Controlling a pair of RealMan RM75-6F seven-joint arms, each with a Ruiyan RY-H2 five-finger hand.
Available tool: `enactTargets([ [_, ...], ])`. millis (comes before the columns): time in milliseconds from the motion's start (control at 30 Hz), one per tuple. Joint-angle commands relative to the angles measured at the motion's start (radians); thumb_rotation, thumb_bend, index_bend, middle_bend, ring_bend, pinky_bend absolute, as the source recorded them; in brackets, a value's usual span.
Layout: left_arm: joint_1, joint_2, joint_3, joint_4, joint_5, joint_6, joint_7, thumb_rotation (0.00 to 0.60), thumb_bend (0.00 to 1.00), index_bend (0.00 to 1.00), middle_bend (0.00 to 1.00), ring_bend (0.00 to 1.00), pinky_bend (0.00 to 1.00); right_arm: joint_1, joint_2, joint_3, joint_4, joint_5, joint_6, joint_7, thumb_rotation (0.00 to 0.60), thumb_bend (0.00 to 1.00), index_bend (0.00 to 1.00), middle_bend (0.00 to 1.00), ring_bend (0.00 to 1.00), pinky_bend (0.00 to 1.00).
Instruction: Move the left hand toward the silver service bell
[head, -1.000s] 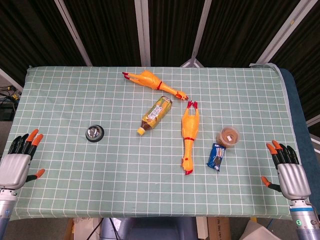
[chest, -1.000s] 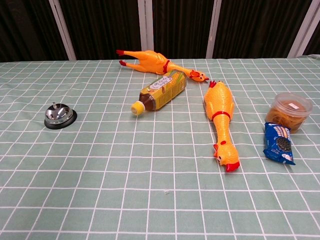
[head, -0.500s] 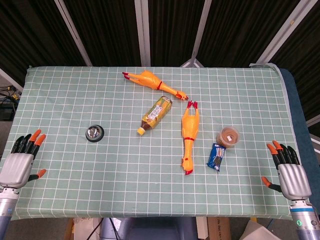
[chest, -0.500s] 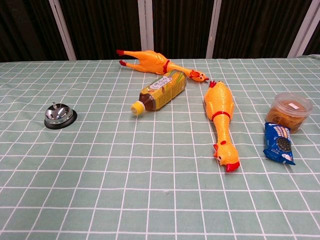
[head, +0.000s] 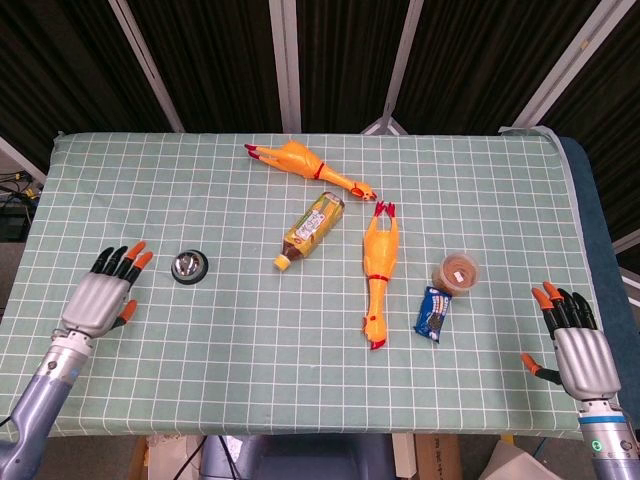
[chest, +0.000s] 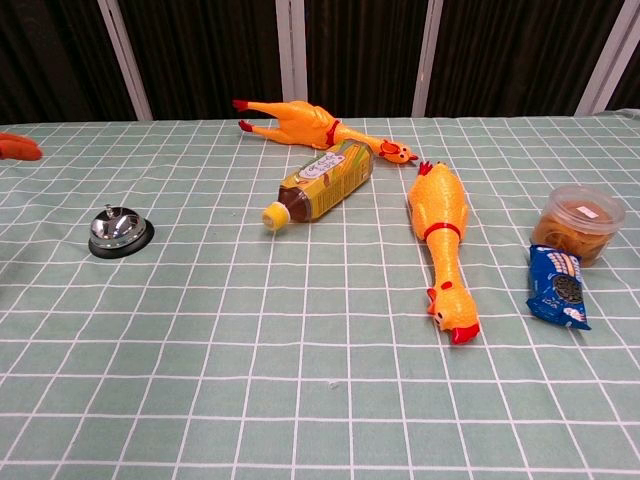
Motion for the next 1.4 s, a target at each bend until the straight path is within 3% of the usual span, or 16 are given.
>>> enactTargets([
  [33,-0.056,-0.056,-0.027,0.031,-0.062,-0.062,0.056,0.600,0.58,0.00,0.00,0.00,0.00,0.000,0.001,0.001,0.000,0.001,-0.001,0.002,0.600,0.25,0.00,0.00,0.00,0.00],
  [533,-0.133,-0.181,-0.024,0.125,-0.218,-0.130,0.176,0.600,0.60,0.00,0.00,0.00,0.00,0.001,0.005,0.000,-0.003,0.003,-0.005,0.017,0.600,0.25,0.00,0.00,0.00,0.00],
  [867,-0.169,-0.213,0.024,0.190,-0.317,-0.206,0.217,0.600,0.61,0.00,0.00,0.00,0.00,-0.001,0.009,-0.001,-0.010,0.003,-0.006,0.034,0.600,0.25,0.00,0.00,0.00,0.00],
  [1267,-0.168,-0.136,-0.041,0.067,-0.182,-0.033,0.096,0.600,0.60,0.00,0.00,0.00,0.00,-0.002,0.010,-0.002,-0.008,-0.003,-0.001,0.039,0.600,0.25,0.00,0.00,0.00,0.00],
  [1400,-0.153,-0.090,-0.063,-0.007,-0.149,0.029,0.057,0.600,0.48,0.00,0.00,0.00,0.00,-0.002,0.010,-0.002,-0.007,-0.004,0.000,0.038,0.600,0.25,0.00,0.00,0.00,0.00],
])
